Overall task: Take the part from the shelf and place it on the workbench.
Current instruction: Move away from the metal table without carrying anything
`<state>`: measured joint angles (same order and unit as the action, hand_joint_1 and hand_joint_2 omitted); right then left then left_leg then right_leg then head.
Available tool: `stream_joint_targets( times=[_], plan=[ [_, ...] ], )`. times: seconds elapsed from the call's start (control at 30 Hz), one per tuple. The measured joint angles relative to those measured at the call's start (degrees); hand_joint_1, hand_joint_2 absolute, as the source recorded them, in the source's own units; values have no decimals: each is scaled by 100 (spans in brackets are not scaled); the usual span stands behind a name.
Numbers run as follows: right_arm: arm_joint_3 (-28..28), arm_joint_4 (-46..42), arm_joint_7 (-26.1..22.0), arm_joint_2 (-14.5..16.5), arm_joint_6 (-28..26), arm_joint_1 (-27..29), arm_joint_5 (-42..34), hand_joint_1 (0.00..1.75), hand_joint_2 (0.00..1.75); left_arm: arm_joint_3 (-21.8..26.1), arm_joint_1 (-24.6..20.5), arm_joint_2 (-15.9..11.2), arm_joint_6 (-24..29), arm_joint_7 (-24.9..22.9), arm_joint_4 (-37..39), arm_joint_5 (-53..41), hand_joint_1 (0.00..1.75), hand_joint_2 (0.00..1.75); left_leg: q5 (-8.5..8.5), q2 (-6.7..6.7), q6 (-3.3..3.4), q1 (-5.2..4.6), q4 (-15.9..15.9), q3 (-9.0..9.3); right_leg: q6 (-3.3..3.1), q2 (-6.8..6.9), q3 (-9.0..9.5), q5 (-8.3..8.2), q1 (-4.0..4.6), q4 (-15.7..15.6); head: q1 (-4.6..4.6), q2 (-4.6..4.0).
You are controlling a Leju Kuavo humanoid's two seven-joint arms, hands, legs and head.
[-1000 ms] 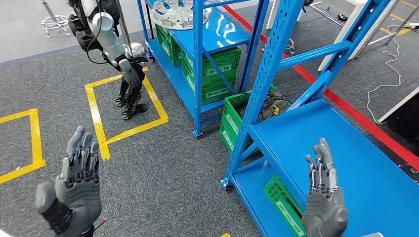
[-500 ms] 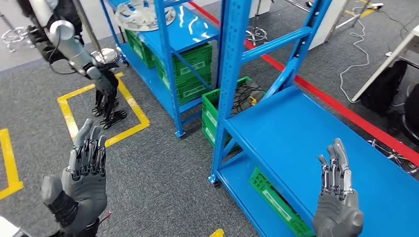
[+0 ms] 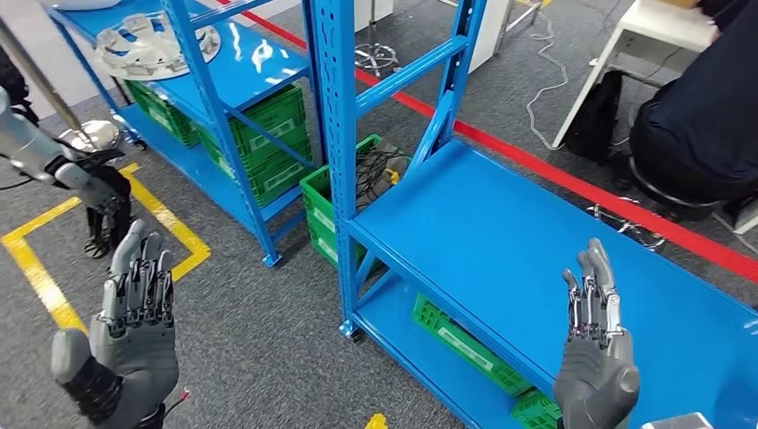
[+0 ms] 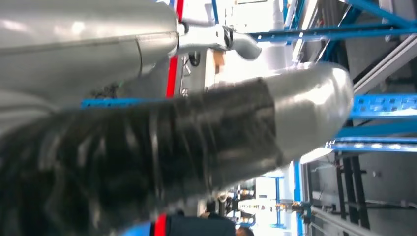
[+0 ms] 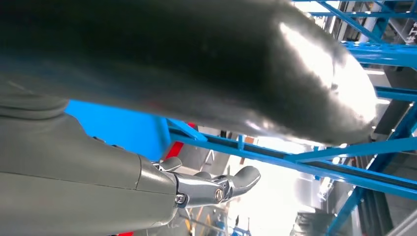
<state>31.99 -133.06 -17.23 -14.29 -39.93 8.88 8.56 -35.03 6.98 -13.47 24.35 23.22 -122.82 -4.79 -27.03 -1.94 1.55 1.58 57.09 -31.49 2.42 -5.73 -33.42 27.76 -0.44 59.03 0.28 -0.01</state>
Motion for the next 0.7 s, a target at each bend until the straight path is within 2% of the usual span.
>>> stream_joint_targets(
  times=[0.07, 0.1, 0.13, 0.17, 0.2, 0.23, 0.3, 0.33, 0.37, 0.43, 0.47, 0.5, 0.57, 0.6, 0.63, 0.67, 0.7],
  plan=[
    [-2, -6, 0, -3, 0, -9, 9, 0, 0, 1, 1, 1, -2, 0, -1, 0, 0, 0, -3, 146, 42, -11, -30, 25, 39, 379, -312, 336, -1, 642, 89, -1],
    [-2, -5, 2, -4, 0, -11, 11, 0, 0, 1, 4, 1, -1, -1, -1, 0, 0, 0, -11, 222, 55, -23, -32, 26, 57, 466, -507, 509, -13, 1020, 124, -1],
    [-2, -5, 3, -4, 0, -9, 11, 0, 0, 1, 8, 1, -1, -1, 0, 0, 0, 0, -21, 302, 58, -33, -31, 26, 71, 502, -661, 612, -23, 1313, 145, -2],
    [-2, -4, 5, -5, 0, -7, 11, 0, 0, 1, 9, 1, 0, -1, 1, 0, 0, 0, -32, 383, 58, -40, -30, 29, 78, 517, -715, 605, -29, 1412, 162, -2],
    [-2, -4, 7, -5, 0, -6, 11, 0, 0, 1, 10, 1, 1, -1, 1, 0, 0, 0, -45, 458, 55, -46, -28, 37, 79, 530, -675, 515, -31, 1327, 177, -1],
    [-2, -4, 8, -5, 0, -5, 13, 0, 0, 1, 9, 1, 1, -1, 1, 0, 0, 0, -59, 534, 44, -49, -27, 52, 72, 578, -507, 336, -29, 1007, 193, -1],
    [-2, -4, 11, -5, 0, -8, 19, 0, 0, 1, 9, 2, 3, -2, 1, 0, 0, 0, -95, 651, 5, -70, -21, 101, 22, 853, -78, 20, -6, 201, 221, 0],
    [-2, -4, 14, -5, 0, -9, 24, 0, 0, 1, 8, 2, 3, -1, -1, -1, 0, 0, -116, 702, -28, -80, -21, 121, -15, 958, 70, -69, 12, -83, 220, 0],
    [-2, -4, 18, -5, 0, -10, 28, 0, 0, 0, 8, 2, 5, -2, -1, -1, 0, 0, -135, 753, -63, -86, -23, 150, -54, 1010, 124, -84, 30, -194, 216, 0],
    [-4, -9, 25, -8, 0, -1, 32, 0, 0, -1, 3, 1, 9, -2, -4, -2, 0, 0, -173, 856, -138, -75, -37, 192, -130, 877, 160, -92, 38, -217, 197, -1],
    [-5, -15, 25, -9, 0, 6, 34, 0, 0, 0, 0, 1, 13, -4, -7, -2, 0, 0, -210, 822, -173, -62, -4, 200, -166, 814, 201, -106, 25, -242, 192, -1],
    [-5, -21, 25, -10, 0, 8, 36, 0, 0, 1, -2, 0, 15, -3, -10, -4, 0, 0, -300, 710, -201, -52, 126, 153, -206, 748, 246, -128, 7, -270, 173, -1],
    [-5, -27, 25, -10, 0, 3, 39, 0, 0, 1, 4, -1, 18, -4, -15, -7, 0, 0, -597, 387, -238, -37, 731, -126, -259, 614, 290, -157, -15, -300, 96, -2],
    [-6, -27, 26, -11, 0, 0, 38, 0, 0, 1, 11, -2, 19, -4, -15, -8, 0, 0, -750, 287, -243, -38, 1123, -327, -275, 543, 292, -161, -14, -299, 55, -1],
    [-6, -25, 27, -11, 0, 1, 38, 0, 0, 1, 18, -3, 21, -6, -14, -7, 0, 0, -824, 246, -245, -40, 1449, -527, -279, 462, 293, -158, -8, -297, 17, -1],
    [-5, -24, 27, -11, 0, 4, 38, 0, 0, 2, 22, -5, 23, -7, -13, -7, 0, 0, -786, 227, -236, -44, 1607, -662, -282, 376, 299, -153, -1, -295, -8, -1],
    [-5, -23, 28, -11, 0, 6, 38, 0, 0, 2, 23, -5, 25, -8, -13, -7, 0, 0, -652, 214, -217, -50, 1569, -708, -283, 292, 308, -146, 7, -293, -27, 0]
  ],
)
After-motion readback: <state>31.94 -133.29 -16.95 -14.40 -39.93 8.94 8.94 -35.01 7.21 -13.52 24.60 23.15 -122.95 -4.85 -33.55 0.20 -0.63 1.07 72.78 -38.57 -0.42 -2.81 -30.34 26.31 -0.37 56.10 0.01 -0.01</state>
